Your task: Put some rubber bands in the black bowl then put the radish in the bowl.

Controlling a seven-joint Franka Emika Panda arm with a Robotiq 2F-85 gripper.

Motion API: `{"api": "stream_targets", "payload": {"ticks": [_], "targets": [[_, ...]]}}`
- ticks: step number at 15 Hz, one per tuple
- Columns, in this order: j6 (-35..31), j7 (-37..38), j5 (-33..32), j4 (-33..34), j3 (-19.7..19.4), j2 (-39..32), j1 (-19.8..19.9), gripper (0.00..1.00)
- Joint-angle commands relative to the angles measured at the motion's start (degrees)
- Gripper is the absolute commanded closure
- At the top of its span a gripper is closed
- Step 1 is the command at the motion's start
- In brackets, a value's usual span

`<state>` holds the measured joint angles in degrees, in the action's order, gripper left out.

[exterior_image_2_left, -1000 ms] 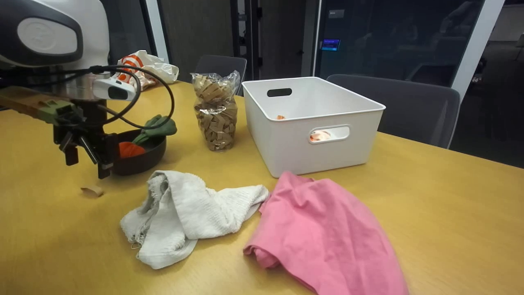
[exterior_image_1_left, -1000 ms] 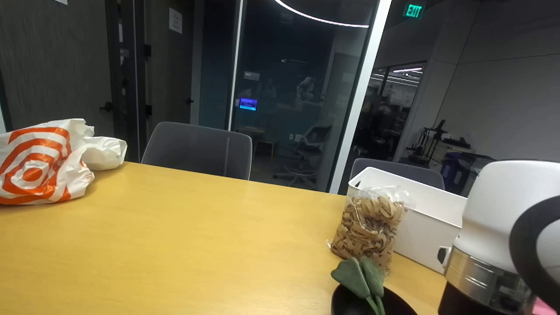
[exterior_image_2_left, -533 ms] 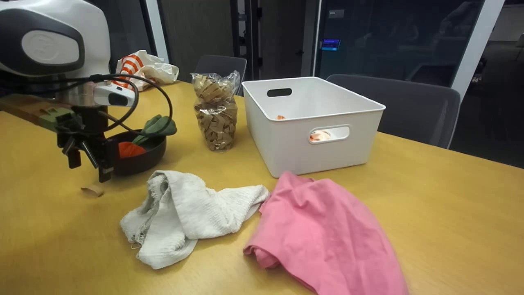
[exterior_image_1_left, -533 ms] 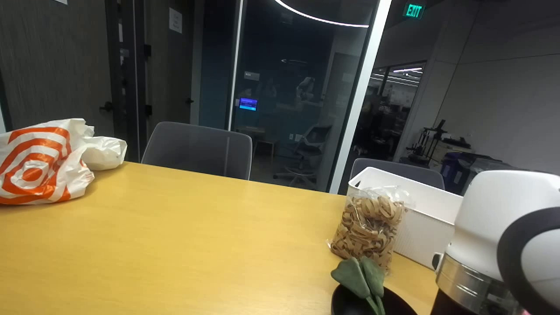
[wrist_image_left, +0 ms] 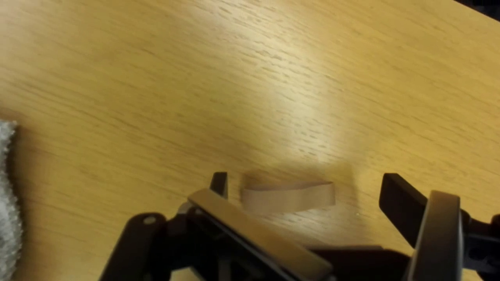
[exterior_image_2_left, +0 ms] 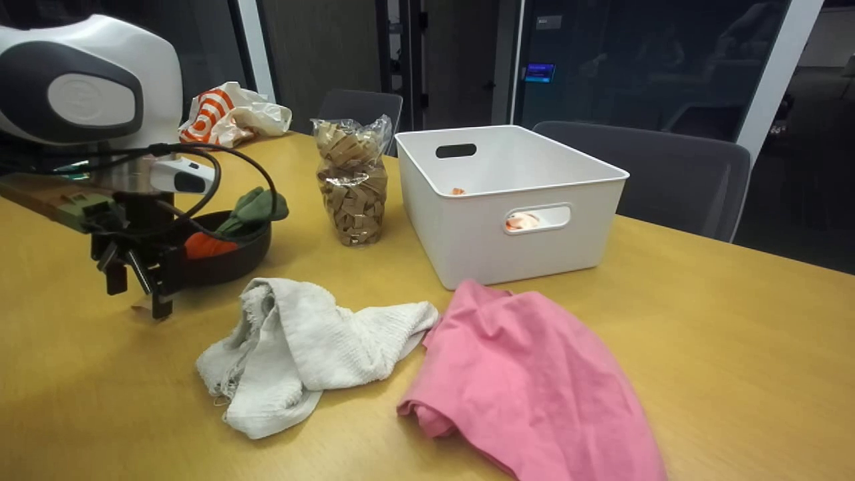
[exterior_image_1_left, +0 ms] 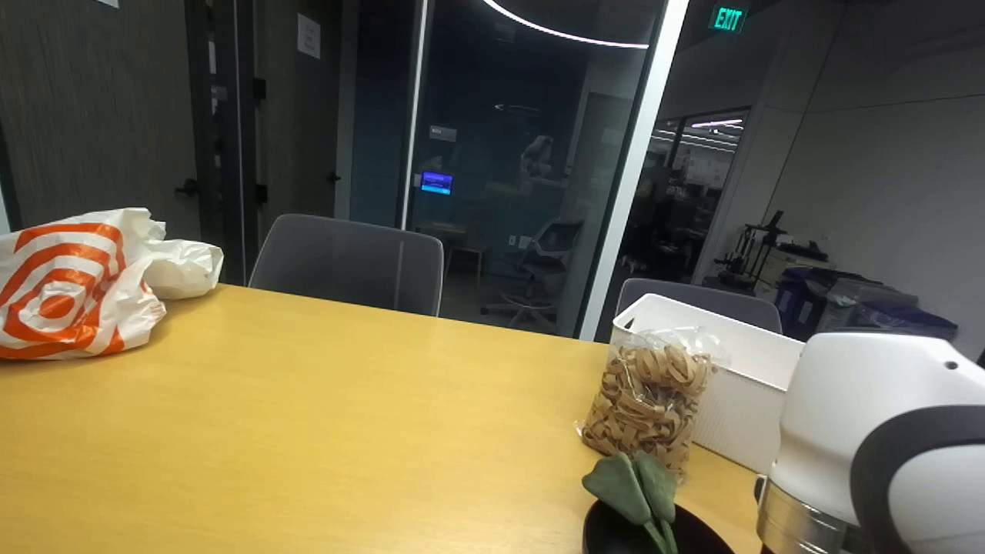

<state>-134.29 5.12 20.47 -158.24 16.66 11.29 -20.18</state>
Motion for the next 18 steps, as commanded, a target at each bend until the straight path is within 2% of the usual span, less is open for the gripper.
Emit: {"api": "stream_targets", "payload": {"ticks": [1,5,6,7,15,18], "targets": [[-1.5,2.5,-2.1,0.0,0.7,-1.5,0.6,0.0],[-2.2,3.5,-4.0,0.0,0.6,-2.5,1.0,0.0],[-2.4,3.8,-4.4,0.0,0.6,-2.7,1.1,0.1],[-2.8,4.2,-5.1,0.0,0.6,-2.8,1.2,0.27],[-2.5,6.3,-8.2,0.6,0.8,-2.0,1.9,0.87],[-2.2,7.2,-9.7,1.0,0.9,-1.9,2.1,0.94]]}}
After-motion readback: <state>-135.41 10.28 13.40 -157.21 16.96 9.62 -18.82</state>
